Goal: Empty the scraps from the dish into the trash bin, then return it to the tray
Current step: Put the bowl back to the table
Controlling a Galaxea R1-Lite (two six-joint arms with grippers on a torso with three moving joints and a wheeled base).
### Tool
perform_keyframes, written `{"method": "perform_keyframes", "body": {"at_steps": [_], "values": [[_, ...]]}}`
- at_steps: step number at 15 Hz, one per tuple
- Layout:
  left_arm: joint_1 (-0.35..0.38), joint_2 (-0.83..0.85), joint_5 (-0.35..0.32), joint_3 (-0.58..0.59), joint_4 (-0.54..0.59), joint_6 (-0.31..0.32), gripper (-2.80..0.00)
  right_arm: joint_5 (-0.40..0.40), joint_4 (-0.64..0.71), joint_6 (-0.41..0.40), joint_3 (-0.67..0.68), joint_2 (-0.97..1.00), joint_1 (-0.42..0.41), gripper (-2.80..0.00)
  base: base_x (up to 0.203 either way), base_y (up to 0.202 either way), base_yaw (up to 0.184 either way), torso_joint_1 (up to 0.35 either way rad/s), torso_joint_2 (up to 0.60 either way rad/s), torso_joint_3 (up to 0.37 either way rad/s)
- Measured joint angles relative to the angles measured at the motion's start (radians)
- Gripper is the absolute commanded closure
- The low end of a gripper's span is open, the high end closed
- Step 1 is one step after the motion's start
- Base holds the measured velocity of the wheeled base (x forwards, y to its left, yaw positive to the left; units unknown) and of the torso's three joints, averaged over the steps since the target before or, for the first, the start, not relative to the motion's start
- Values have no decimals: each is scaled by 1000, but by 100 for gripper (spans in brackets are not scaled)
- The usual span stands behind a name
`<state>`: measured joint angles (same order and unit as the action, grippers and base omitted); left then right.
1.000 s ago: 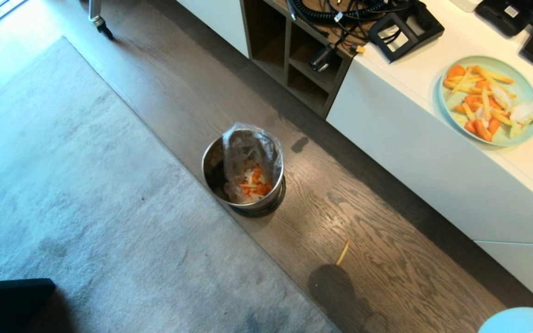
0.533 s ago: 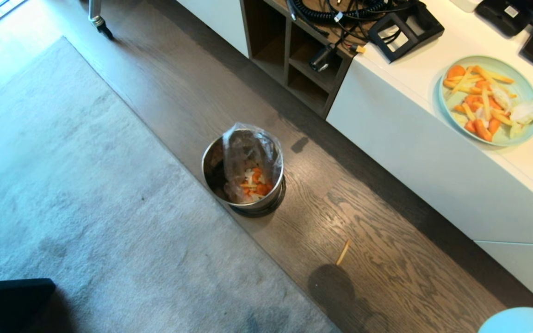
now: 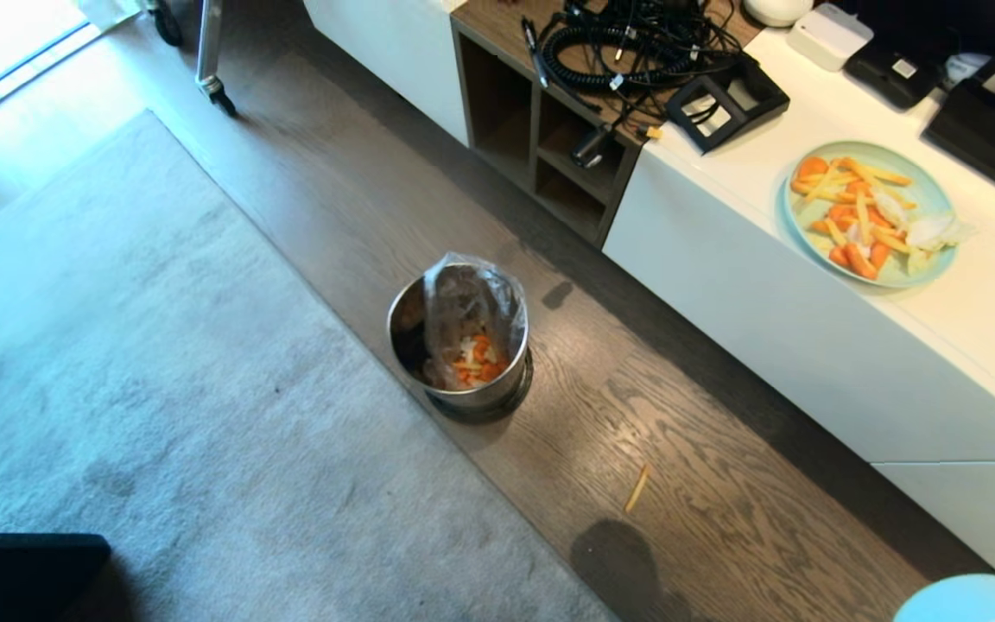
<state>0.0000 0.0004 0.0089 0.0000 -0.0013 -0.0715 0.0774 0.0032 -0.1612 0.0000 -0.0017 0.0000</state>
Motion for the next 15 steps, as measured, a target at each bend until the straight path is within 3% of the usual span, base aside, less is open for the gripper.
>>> {"method": "perform_keyframes", "body": {"at_steps": [15], "values": [[0, 0, 0, 0, 0, -2, 0, 0, 0, 0, 0, 0, 0, 0, 0, 0, 0, 1, 2, 202]]}}
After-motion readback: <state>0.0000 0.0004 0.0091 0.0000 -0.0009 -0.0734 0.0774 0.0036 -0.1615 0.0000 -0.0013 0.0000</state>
